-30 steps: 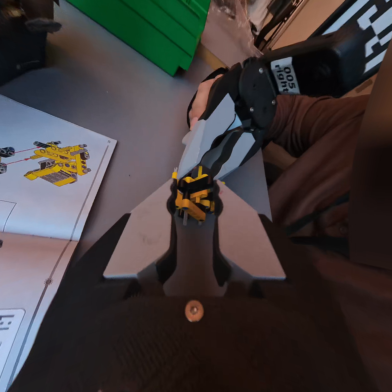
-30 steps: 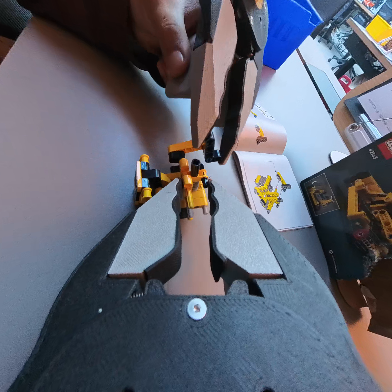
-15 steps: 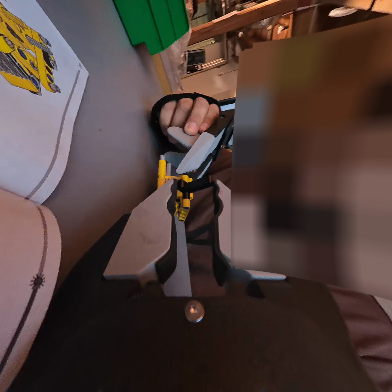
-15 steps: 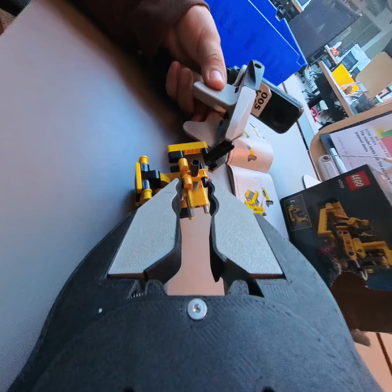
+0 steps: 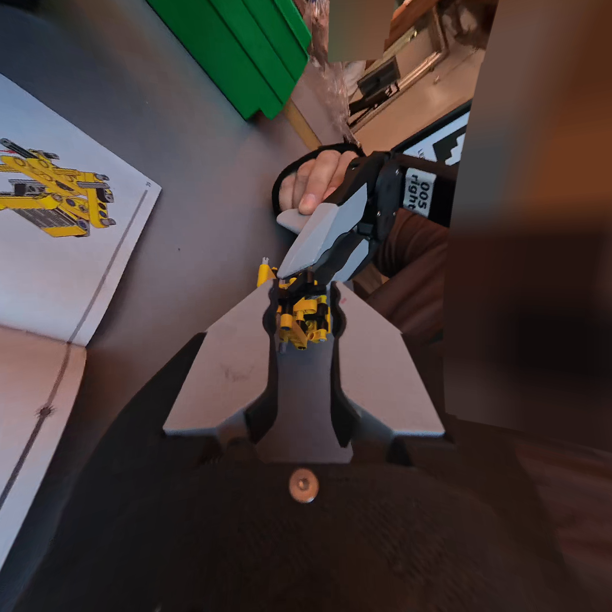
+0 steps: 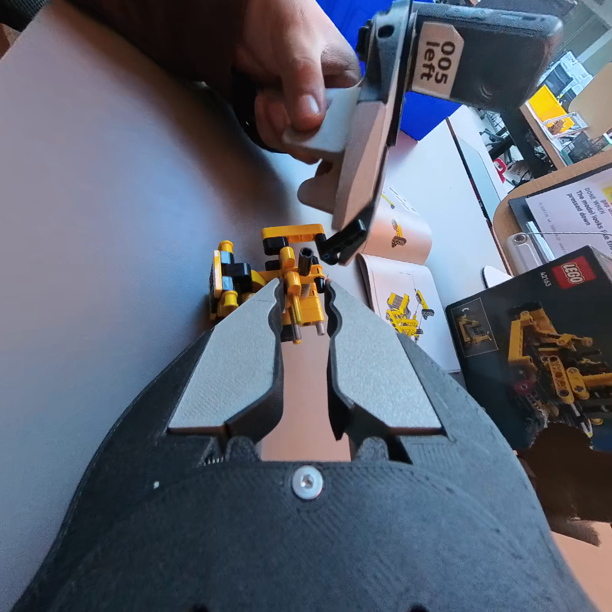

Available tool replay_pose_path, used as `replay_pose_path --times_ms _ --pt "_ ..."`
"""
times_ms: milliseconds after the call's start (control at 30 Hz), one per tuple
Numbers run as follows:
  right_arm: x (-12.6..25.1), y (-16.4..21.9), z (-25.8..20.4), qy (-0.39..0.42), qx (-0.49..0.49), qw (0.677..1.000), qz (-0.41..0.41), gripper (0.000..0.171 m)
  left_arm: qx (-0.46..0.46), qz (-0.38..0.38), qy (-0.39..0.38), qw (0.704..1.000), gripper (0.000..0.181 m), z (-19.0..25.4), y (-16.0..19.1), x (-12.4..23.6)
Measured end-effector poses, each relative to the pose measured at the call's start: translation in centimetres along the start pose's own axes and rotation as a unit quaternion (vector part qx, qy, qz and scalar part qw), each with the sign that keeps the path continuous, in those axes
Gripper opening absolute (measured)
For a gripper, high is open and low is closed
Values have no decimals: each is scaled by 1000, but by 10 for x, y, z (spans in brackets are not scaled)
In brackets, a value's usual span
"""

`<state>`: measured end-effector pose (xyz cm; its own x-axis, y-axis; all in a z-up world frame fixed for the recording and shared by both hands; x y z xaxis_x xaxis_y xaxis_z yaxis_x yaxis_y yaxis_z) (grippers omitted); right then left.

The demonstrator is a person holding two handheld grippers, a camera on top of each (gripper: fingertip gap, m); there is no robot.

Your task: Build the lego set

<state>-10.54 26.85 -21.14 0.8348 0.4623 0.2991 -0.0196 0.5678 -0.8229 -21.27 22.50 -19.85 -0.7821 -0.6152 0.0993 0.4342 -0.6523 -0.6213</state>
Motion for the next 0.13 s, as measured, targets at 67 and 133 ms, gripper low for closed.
replay_pose_path --times_ms 67,133 --pt "0 -1 -2 -3 2 1000 2 20 -8 -8 -8 1000 12 -1 2 -3" --pt "0 -2 -3 -2 11 1000 3 20 17 -6 2 1000 12 -3 3 -4"
Point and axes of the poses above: each gripper's, where its closed fingertips meet, x back along the fingers, y out of its underside, z = x × y across the jaws, the point moved 6 cm from there along x, back along the fingers, and after that the axes turned 11 degrees about z, right-handed, at the moved point
